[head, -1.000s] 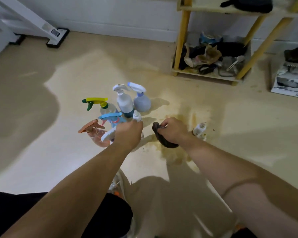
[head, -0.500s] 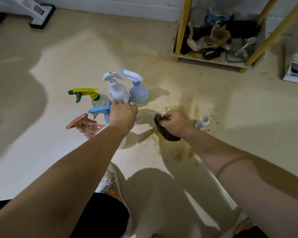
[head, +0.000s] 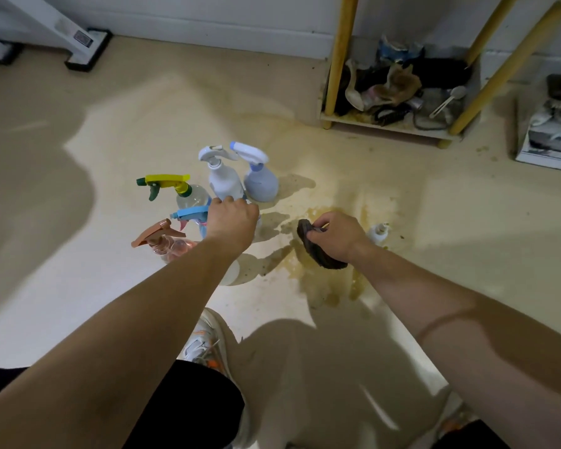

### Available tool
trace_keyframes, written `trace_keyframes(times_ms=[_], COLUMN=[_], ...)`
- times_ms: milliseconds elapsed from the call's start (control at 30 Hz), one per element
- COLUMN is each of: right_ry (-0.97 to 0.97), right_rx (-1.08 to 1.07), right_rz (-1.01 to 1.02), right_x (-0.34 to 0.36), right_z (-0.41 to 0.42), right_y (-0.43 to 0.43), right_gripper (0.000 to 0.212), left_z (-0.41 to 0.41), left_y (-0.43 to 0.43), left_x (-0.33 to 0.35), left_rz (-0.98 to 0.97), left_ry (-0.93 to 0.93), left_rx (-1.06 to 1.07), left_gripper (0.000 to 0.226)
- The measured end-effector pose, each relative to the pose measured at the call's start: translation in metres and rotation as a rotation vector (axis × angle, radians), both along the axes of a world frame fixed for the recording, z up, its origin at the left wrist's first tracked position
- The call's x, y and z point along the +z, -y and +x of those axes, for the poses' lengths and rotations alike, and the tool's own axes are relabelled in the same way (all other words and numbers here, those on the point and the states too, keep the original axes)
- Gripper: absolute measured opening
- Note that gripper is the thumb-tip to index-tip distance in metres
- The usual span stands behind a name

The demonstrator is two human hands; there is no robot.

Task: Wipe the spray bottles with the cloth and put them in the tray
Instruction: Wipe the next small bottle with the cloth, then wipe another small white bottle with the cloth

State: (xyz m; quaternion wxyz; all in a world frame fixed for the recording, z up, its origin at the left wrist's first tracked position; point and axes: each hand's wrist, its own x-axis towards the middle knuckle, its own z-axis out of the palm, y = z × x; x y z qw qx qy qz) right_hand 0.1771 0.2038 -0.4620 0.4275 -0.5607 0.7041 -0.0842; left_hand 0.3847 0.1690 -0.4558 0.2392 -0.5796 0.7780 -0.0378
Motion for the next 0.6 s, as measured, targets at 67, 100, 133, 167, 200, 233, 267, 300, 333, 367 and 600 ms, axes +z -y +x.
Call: trace_keyframes(times_ms=[67,100,133,167,200,233,267,300,333,367,600], right_ry=[-0.026,-0.034,-0.034,-0.035,-0.041,-0.053,-0.068,-0.08,-0.084,-0.084,-0.133], right_rx=[0.006,0.001,-0.013,-0.028,-0.036,-0.037,-0.04,-0.052,-0.075,-0.103,-0.237], right_rz=[-0.017,-0.03,-0.044,-0.06,-0.078,-0.097,-0.116,-0.133,-0.144,-0.15,-0.088], right_x=[0.01,0.014,0.02,0.026,0.032,0.039,0.046,0.052,0.058,0.063,0.062], right_z=[-0.007,-0.012,-0.017,-0.024,-0.031,-0.038,-0.046,-0.056,-0.065,-0.076,-0.147], right_y=[-0.003,-0.005,-0.007,-0.01,-0.013,-0.016,-0.019,-0.023,-0.027,-0.031,-0.069], right_gripper=[0.026,0.024,0.021,0.019,0.018,0.018,0.019,0.019,0.018,0.017,0.019], left_z=[-0.006,-0.01,-0.016,-0.022,-0.03,-0.038,-0.047,-0.057,-0.067,-0.077,-0.145], left_y=[-0.006,-0.009,-0.012,-0.015,-0.019,-0.023,-0.026,-0.03,-0.033,-0.037,-0.059], left_x=[0.008,0.012,0.017,0.02,0.023,0.024,0.025,0.024,0.022,0.019,0.003], left_rz=[-0.024,-0.034,-0.043,-0.049,-0.054,-0.052,-0.042,-0.031,-0.023,-0.007,0.211], left_ry=[-0.035,-0.06,-0.088,-0.119,-0.151,-0.181,-0.211,-0.242,-0.276,-0.312,-0.468], left_rx=[0.006,0.002,-0.007,-0.017,-0.022,-0.018,-0.009,-0.004,-0.002,0.0,0.022], left_gripper=[0.015,0.013,0.011,0.01,0.01,0.01,0.011,0.014,0.019,0.023,0.033])
